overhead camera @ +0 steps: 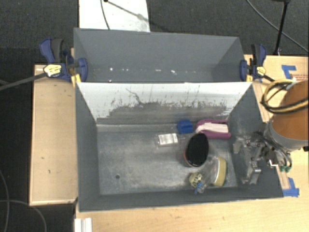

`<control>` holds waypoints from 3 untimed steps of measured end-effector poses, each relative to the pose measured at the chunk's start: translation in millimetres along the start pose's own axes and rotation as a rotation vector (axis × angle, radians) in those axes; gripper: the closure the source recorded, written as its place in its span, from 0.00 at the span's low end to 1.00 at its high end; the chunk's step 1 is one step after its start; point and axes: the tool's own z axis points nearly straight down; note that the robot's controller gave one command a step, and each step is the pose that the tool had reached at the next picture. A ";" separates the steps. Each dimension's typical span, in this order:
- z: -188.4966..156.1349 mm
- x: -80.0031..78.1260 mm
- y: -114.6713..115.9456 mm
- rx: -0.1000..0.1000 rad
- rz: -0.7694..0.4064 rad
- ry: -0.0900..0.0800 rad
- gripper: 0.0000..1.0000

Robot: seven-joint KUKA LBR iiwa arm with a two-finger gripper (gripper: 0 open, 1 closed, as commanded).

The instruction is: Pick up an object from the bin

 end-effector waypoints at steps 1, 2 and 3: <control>69.4 -0.6 81.1 0.005 -0.519 -0.018 0.00; 40.2 -7.5 172.4 0.002 -0.828 -0.009 0.00; 40.7 7.1 122.6 0.003 -0.640 -0.005 0.00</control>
Offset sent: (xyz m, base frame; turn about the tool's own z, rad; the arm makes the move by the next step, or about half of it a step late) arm -0.0033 0.0798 -0.0706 -0.5163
